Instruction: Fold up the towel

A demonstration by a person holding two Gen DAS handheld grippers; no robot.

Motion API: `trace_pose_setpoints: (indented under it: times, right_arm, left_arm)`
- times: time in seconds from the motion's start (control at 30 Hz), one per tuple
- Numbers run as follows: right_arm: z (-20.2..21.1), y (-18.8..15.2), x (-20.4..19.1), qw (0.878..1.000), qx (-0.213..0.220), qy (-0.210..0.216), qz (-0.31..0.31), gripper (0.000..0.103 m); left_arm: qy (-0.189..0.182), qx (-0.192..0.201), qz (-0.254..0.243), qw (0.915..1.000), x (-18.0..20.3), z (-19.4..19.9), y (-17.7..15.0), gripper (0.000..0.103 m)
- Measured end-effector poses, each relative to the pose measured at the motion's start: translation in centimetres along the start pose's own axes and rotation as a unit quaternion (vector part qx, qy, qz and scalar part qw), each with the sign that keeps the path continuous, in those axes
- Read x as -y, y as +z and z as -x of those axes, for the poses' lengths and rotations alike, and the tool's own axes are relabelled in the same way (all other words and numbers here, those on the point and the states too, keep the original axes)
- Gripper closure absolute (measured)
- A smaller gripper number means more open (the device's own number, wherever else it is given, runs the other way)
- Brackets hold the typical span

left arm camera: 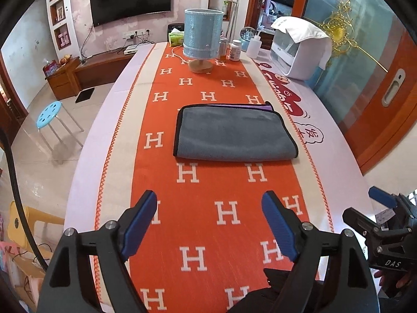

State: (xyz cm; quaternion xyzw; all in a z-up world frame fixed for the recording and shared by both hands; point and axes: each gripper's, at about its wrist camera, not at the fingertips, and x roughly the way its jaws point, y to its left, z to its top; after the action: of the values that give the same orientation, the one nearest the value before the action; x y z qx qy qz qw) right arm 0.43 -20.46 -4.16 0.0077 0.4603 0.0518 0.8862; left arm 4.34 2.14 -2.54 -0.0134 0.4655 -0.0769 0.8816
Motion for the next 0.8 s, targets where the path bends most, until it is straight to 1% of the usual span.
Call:
trace_pose_setpoints:
  times: [0.07, 0.17, 0.3, 0.47, 0.53, 0.6, 0.67, 0.73, 0.8]
  right_arm:
    - [0.8, -0.2, 0.0, 1.000, -0.013, 0.004, -0.013, 0.005]
    - [1.9, -0.4, 0.0, 0.999, -0.022, 0.012, -0.031, 0.005]
    - [3.6, -0.5, -0.3, 0.998, -0.028, 0.021, -0.059, 0.002]
    - [5.0, -1.1, -1.8, 0.998, -0.023, 0.022, -0.052, 0.001]
    - [5.1, -1.6, -2.4, 0.998, -0.024, 0.030, -0.047, 0.001]
    - [5.2, -2.1, -3.0, 0.998, -0.028, 0.027, -0.041, 0.001]
    - [5.2, -2.4, -3.4, 0.998, -0.032, 0.028, -0.038, 0.000]
    - [5.2, -2.7, -3.6, 0.998, -0.032, 0.023, -0.039, 0.000]
    - [5.4, -2.9, -3.6, 0.999, -0.027, 0.016, -0.044, 0.000]
  left_arm:
    - [0.003, 0.002, 0.001, 1.0000, 0.2, 0.7, -0.2, 0.021]
    - [0.006, 0.005, 0.003, 1.0000, 0.4, 1.7, -0.3, 0.015]
    - [0.004, 0.002, 0.004, 1.0000, 0.9, 2.8, -0.8, 0.014]
    - [0.007, 0.004, 0.008, 0.9999, 1.3, 3.6, -2.0, 0.013]
    - [0.009, 0.003, 0.009, 0.9999, 1.2, 3.7, -2.3, 0.012]
    - [0.015, 0.004, 0.014, 0.9998, 1.1, 3.8, -2.7, 0.011]
    - [0.019, 0.007, 0.020, 0.9996, 0.9, 4.0, -2.9, 0.008]
    - [0.023, 0.010, 0.022, 0.9994, 0.8, 4.2, -3.2, 0.002]
    - [0.029, 0.012, 0.021, 0.9993, 0.8, 4.3, -3.4, 0.002]
